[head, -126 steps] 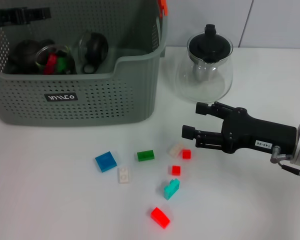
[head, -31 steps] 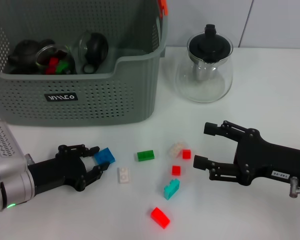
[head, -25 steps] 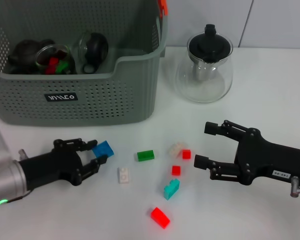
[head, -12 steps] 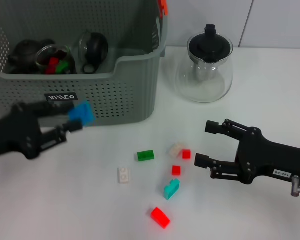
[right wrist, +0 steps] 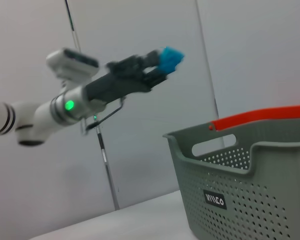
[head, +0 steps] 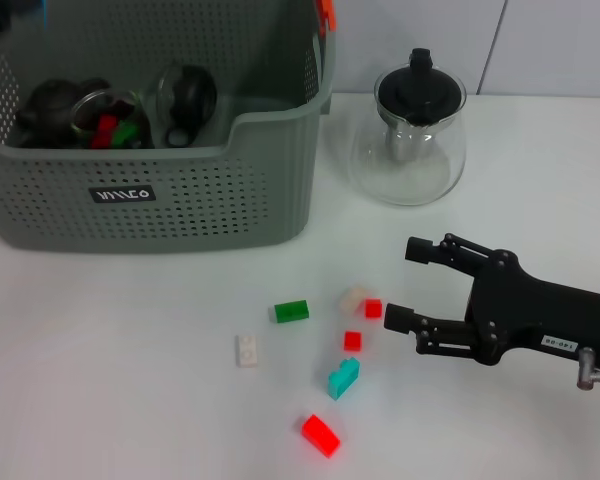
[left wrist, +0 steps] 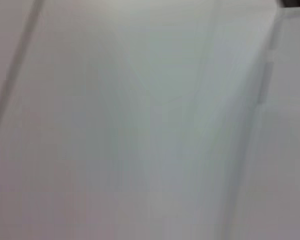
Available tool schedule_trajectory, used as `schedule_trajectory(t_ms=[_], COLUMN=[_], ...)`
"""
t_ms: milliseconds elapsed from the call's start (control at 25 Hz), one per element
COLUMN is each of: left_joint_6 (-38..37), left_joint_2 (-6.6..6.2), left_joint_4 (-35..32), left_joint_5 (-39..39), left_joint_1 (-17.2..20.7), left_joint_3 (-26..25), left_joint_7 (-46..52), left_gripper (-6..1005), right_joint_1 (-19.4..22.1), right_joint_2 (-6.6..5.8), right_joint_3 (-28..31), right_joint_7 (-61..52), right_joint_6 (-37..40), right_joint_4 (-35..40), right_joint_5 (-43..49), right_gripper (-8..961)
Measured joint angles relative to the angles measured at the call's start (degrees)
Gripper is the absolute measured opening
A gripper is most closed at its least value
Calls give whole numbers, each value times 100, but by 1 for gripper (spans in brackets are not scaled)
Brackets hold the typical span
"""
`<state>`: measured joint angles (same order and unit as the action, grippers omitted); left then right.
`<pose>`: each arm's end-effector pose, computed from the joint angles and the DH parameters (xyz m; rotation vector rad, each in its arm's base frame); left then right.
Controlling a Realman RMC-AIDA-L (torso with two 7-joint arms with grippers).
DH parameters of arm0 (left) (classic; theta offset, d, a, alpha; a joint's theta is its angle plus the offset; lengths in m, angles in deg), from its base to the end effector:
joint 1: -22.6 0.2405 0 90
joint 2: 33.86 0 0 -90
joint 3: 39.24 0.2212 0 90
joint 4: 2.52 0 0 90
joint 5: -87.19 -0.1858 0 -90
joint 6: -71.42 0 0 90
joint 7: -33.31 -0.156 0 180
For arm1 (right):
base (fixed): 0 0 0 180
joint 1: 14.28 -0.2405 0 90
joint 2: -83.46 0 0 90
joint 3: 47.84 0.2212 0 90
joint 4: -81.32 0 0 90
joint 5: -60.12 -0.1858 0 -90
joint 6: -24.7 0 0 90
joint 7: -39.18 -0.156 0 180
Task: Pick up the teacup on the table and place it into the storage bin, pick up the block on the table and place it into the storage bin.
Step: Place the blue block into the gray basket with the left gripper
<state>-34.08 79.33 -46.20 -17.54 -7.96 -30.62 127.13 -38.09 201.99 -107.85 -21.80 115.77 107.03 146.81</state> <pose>-0.2166 0.3073 0.1473 -2.2158 -0.6803 -1.2610 0.2053 0.2584 -0.0221 -2.6857 0.4568 1.0491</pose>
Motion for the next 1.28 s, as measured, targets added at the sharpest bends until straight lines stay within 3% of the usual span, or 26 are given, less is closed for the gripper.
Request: schedule_trajectory(t_ms=[320, 640, 960, 1280], left_joint_6=[1893, 3344, 3758, 3658], left_joint_2=[-48, 6, 74, 103], left_joint_4=[-1218, -1356, -1357, -1391], left_joint_5=[-539, -1787, -2253, -1471], left_joint_1=[-296, -520, -604, -418], left_joint_3=[1102, 2107, 2418, 2184], left_joint_7=[1303, 1954, 2495, 2437], left_gripper=[459, 468, 478, 545], right_joint_1=[-37, -62, -98, -96], right_joint_2=[22, 21, 21, 21], right_joint_3=[7, 28, 71, 69], right_joint_7=[5, 7, 7, 6], right_joint_6=[0, -6, -7, -4], right_joint_4=[-2, -5, -11, -12], right_joint_5=[-4, -4, 18, 15], right_gripper=[944, 942, 944, 944])
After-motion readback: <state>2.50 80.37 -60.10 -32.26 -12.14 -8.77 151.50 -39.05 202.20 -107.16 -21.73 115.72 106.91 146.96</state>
